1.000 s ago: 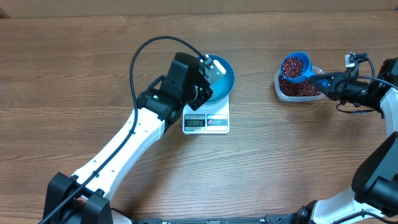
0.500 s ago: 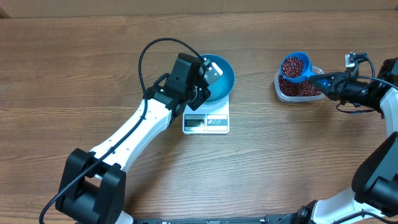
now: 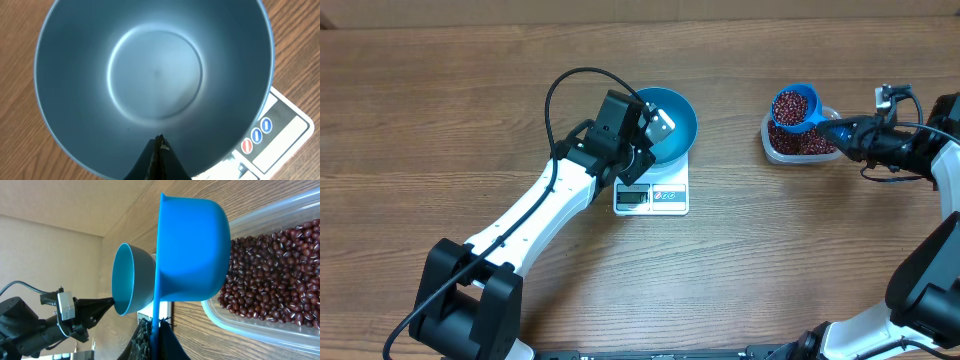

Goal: Scoop item into bowl and weigh 150g on scale

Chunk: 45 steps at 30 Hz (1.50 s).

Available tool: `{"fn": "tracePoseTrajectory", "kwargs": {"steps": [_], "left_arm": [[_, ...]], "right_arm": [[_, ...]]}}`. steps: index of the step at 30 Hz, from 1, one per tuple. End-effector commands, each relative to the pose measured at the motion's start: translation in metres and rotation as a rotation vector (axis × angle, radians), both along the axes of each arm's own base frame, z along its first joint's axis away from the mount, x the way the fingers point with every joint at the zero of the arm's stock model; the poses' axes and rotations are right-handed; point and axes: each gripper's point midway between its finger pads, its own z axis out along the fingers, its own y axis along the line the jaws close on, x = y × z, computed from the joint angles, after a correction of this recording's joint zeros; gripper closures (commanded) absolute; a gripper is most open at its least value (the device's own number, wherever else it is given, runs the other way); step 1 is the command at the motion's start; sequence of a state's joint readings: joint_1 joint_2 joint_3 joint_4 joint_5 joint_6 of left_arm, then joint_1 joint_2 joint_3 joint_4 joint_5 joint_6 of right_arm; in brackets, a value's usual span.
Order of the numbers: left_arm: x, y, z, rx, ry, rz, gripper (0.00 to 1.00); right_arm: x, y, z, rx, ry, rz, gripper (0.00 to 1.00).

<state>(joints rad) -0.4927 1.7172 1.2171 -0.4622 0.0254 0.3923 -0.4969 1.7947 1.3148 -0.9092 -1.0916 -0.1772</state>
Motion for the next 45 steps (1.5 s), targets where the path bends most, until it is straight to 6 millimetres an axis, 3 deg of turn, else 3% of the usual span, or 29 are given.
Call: {"fn": "tracePoseTrajectory", "kwargs": {"steps": [1, 38, 45], "left_arm": [[-0.004, 0.001, -0.006, -0.003, 0.029, 0.009, 0.96], [-0.019, 0.009, -0.016, 0.031, 0.104, 0.02, 0.96], [-0.014, 0.007, -0.013, 0.02, 0.083, 0.019, 0.96]], "right_arm": [[0.0, 0.001, 0.001, 0.017, -0.019, 0.008, 0.96], [0.0, 0.0, 0.001, 0.017, -0.02, 0.008, 0.96], [0.0, 0.0, 0.001, 0.017, -0.02, 0.008, 0.96]]}}
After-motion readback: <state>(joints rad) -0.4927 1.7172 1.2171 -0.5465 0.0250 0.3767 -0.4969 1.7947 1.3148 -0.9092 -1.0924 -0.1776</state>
